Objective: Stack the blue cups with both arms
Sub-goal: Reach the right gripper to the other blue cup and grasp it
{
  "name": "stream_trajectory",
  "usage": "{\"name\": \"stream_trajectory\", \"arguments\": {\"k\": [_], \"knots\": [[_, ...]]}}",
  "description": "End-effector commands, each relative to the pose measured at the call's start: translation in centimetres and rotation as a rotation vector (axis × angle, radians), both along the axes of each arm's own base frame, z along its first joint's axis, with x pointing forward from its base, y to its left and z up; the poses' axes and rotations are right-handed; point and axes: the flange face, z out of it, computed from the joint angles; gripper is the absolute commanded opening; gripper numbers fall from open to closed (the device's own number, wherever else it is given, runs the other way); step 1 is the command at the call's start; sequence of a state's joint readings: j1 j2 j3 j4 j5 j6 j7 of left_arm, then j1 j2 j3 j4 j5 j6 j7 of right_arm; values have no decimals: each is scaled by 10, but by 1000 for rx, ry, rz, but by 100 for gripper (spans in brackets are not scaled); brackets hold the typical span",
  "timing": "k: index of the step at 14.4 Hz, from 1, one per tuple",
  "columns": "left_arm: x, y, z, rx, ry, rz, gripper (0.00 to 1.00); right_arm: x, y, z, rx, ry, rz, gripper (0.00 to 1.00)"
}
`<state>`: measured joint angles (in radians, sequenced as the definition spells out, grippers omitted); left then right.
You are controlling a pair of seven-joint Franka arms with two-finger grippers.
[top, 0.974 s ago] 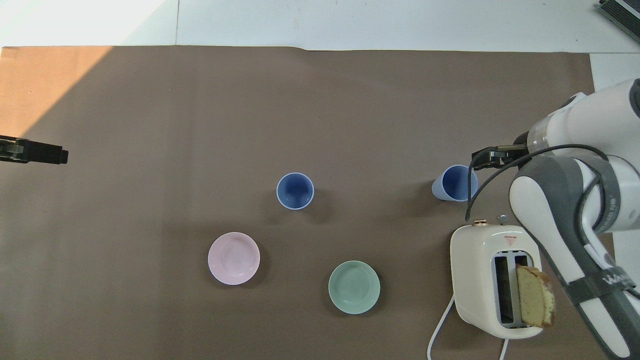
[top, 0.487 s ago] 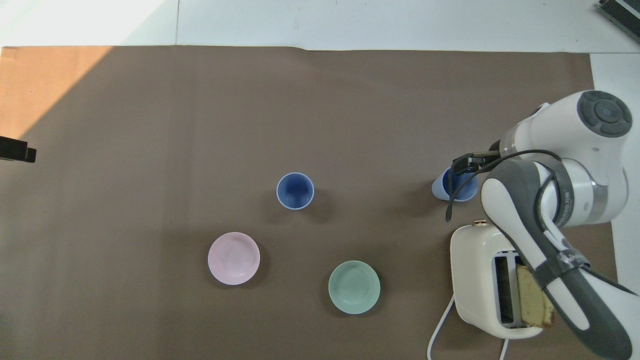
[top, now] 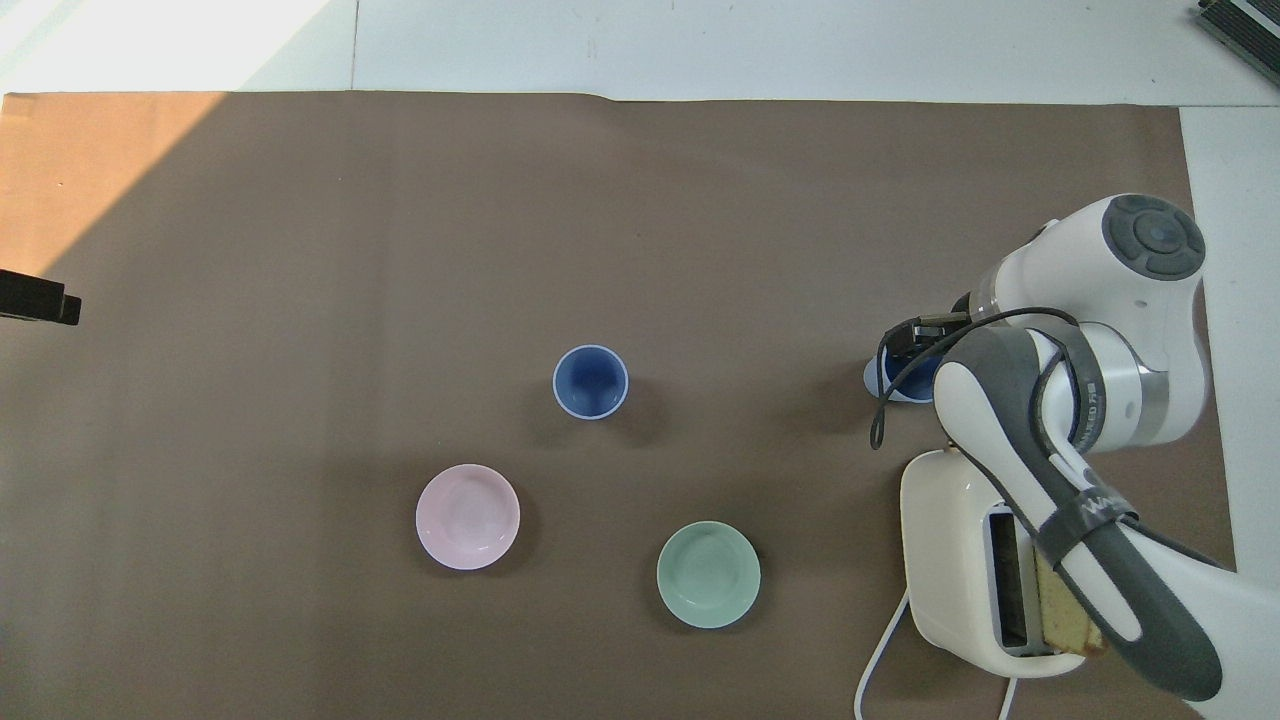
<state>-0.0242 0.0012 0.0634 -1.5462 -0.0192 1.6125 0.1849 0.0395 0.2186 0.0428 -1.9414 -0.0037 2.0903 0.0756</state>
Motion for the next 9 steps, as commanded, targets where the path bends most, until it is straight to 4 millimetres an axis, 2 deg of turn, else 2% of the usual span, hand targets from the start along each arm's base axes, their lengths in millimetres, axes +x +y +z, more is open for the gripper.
{"name": "stream_trajectory", "arguments": {"k": [1,2,3,6,9], "knots": [[-2,1,8,19,3,0,100,-3,-2,-1,4,1,113,72],[-2,1,8,19,3,0,100,-3,-2,-1,8,5,143,24],[-2,1,8,19,3,0,100,-2,-3,0,10,4,123,0],[-2,1,8,18,3,0,100,-1,-1,2,8,7,99,0],[-2,1,8,18,3,0,100,13,2,16,12,38,42,0]]}}
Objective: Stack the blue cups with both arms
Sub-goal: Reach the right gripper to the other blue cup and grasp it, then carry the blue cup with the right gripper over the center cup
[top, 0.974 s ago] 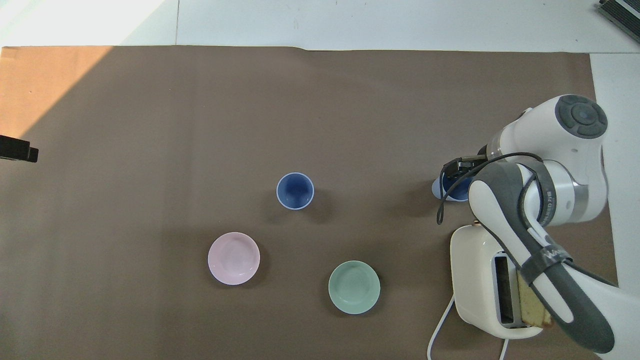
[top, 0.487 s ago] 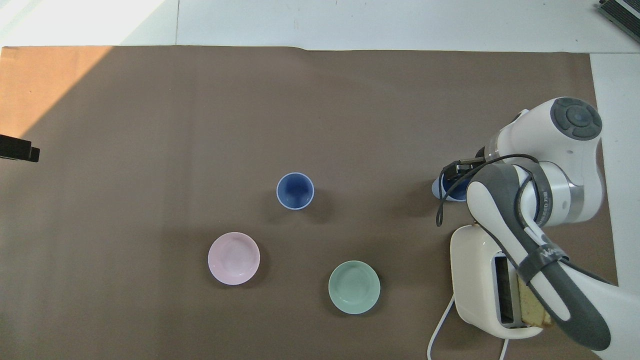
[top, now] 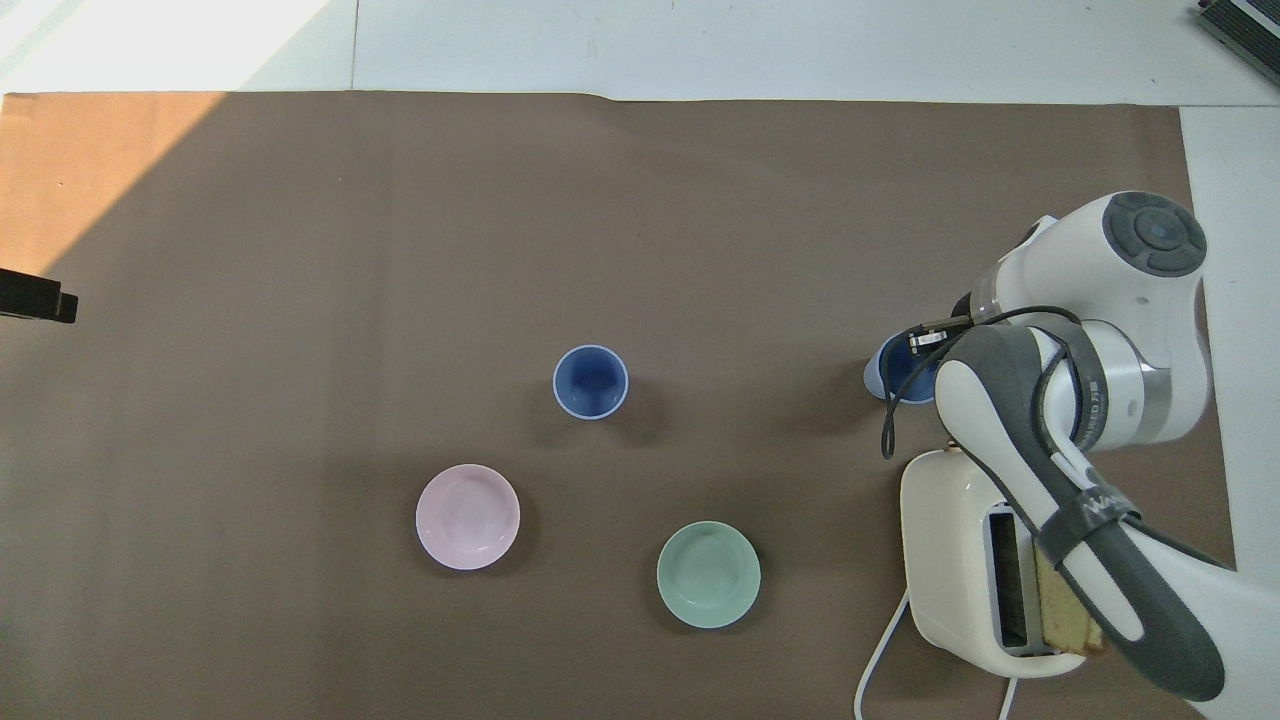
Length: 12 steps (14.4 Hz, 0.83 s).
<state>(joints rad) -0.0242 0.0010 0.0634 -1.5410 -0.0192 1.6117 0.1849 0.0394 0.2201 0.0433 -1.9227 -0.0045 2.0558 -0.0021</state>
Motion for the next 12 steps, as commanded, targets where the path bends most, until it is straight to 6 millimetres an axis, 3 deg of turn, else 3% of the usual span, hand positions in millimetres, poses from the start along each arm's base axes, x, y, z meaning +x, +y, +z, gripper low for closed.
{"name": "stream_trajectory", "arguments": {"k": [1,3,6,10,12], "knots": [[-2,1,6,19,8,0,100,15,3,18,7,24,-37,0],[-2,1,6,19,8,0,100,19,7,35,8,26,-33,0],[-2,1,6,17,8,0,100,22,49,71,8,17,-46,0],[-2,1,6,19,8,0,100,10,146,108,5,-31,-163,0],[-2,1,6,19,8,0,100,-3,185,112,0,-27,-198,0]]}}
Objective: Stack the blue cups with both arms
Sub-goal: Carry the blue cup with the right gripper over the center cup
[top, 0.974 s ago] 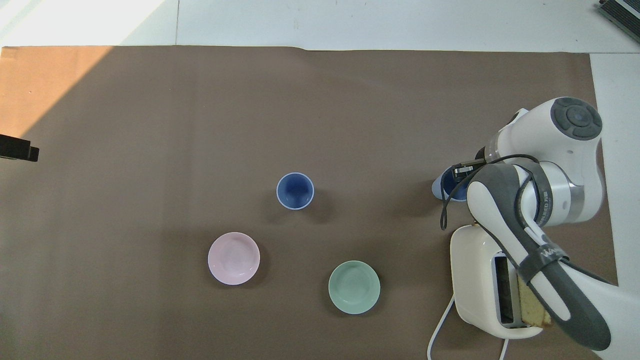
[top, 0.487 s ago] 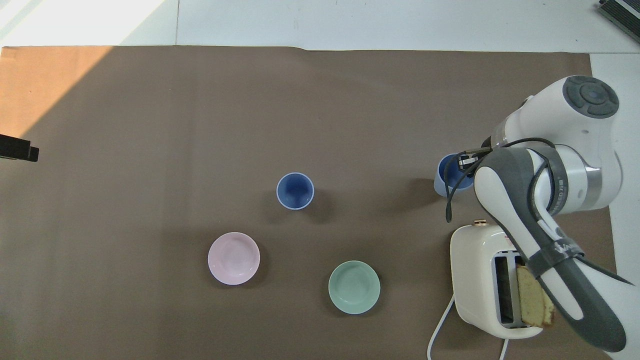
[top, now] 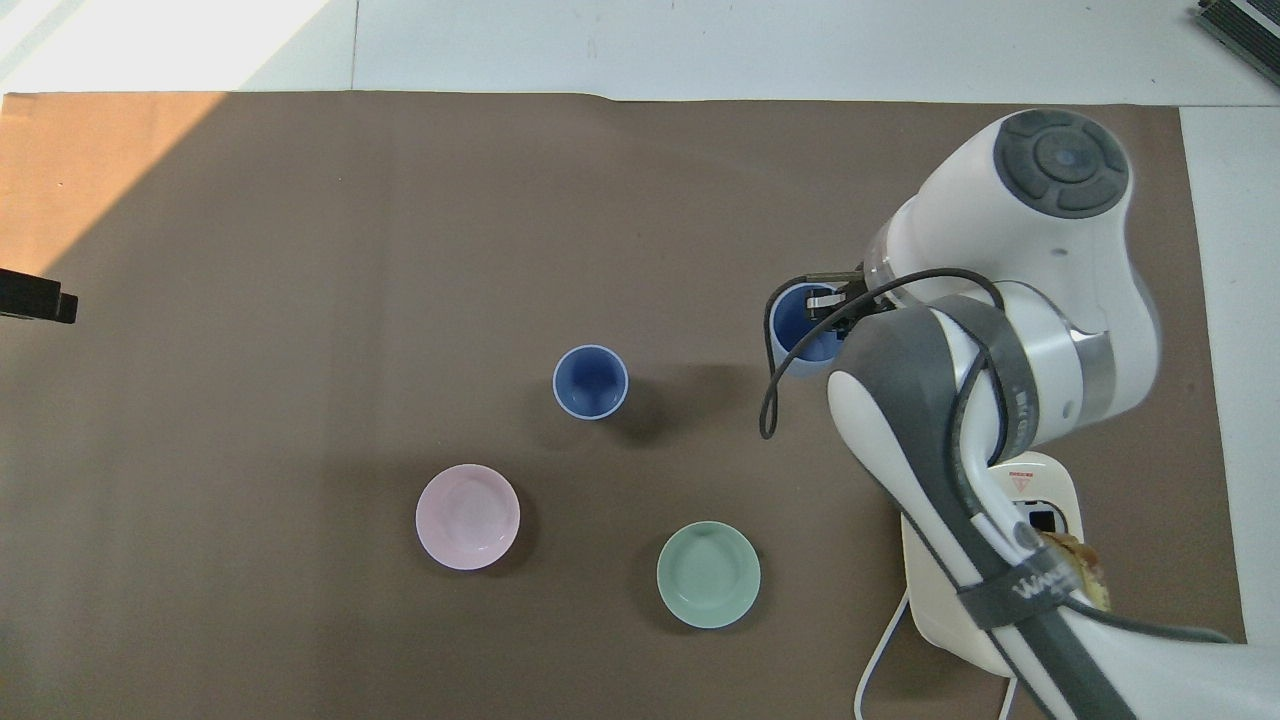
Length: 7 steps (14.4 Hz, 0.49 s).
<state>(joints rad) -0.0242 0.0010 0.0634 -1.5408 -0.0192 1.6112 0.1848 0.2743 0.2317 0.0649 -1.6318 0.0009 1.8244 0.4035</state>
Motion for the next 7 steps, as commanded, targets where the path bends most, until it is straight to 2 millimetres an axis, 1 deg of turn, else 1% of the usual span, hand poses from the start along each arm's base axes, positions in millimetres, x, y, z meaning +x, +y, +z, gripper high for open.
{"name": "stream_trajectory", "arguments": {"k": [1,3,4,5,6,7], "knots": [[-2,1,6,19,7,0,100,-4,49,13,31,4,-67,0],[-2,1,6,19,7,0,100,-8,81,26,81,1,-133,0],[-2,1,6,19,7,0,100,-17,105,31,93,-1,-143,0],[-2,1,6,19,7,0,100,-26,122,33,94,-3,-142,0],[-2,1,6,19,7,0,100,-32,136,40,103,-16,-144,0],[-2,1,6,19,7,0,100,-34,144,42,112,-24,-148,0]]}}
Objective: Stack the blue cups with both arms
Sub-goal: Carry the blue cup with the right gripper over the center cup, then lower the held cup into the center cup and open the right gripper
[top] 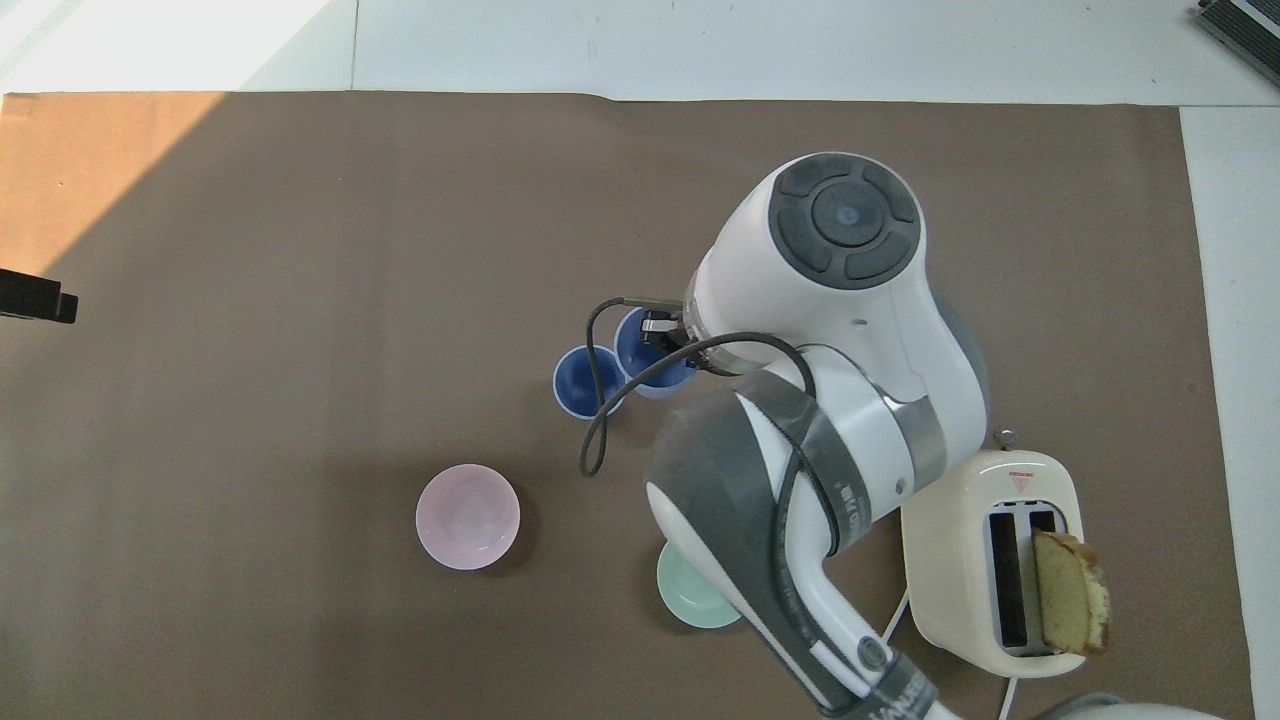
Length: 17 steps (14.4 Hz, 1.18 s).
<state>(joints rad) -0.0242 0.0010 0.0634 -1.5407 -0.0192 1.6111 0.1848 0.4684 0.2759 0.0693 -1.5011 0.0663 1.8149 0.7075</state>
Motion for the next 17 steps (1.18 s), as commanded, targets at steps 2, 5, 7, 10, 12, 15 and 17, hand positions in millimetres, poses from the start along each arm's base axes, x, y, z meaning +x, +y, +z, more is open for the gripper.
{"name": "stream_trajectory", "arguments": {"k": [2,5,7,10,12,15,17], "knots": [[-2,1,6,19,7,0,100,4,25,14,41,-15,-22,0],[-2,1,6,19,7,0,100,1,33,12,48,-18,-9,0],[-2,1,6,19,7,0,100,2,32,11,46,-16,-10,0],[-2,1,6,19,7,0,100,3,44,-7,64,-33,-3,0],[-2,1,6,19,7,0,100,2,44,-11,61,-31,-1,0],[-2,1,6,17,7,0,100,6,51,-35,53,-18,4,0],[-2,1,6,17,7,0,100,5,52,-51,48,-14,4,0]]}}
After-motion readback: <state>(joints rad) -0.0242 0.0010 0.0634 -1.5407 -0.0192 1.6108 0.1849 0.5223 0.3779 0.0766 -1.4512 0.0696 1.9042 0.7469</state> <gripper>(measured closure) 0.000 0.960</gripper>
